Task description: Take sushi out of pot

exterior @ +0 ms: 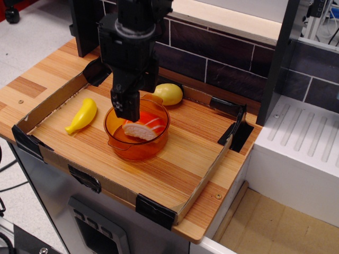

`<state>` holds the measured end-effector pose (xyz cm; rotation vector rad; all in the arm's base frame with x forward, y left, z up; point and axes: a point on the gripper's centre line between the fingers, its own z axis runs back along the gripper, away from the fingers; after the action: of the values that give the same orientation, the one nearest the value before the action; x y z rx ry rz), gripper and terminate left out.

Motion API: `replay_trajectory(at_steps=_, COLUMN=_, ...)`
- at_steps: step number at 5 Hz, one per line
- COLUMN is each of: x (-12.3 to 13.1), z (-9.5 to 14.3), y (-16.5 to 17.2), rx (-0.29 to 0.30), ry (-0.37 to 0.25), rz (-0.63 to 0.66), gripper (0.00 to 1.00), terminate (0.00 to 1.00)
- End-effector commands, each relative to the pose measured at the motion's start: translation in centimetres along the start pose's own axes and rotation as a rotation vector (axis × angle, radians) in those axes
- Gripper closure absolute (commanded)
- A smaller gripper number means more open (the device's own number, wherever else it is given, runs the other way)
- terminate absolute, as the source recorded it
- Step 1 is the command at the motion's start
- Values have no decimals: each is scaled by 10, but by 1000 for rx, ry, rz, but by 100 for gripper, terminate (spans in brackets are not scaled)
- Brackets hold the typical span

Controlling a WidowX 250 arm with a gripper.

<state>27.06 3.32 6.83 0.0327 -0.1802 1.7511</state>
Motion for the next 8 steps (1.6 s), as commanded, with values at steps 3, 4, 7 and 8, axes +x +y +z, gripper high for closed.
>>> replay_trajectory(at_steps=3, x=6, z=-28, y=-6, rx=-21, ry=-64, rz=23, gripper=0, terminate=0)
replay_trajectory(at_steps=4, x=6, z=-39, y=-6, rx=-7, ry=-79, rz=20, gripper=0, terminate=0)
replay_trajectory(at_steps=7, x=12, z=-40, y=-11, rx=0, ry=-75, rz=38, gripper=100, terminate=0)
replay_trajectory(at_steps=8, x=18, z=-31, y=-17, rx=-6, ry=-75, rz=65, gripper=100, terminate=0)
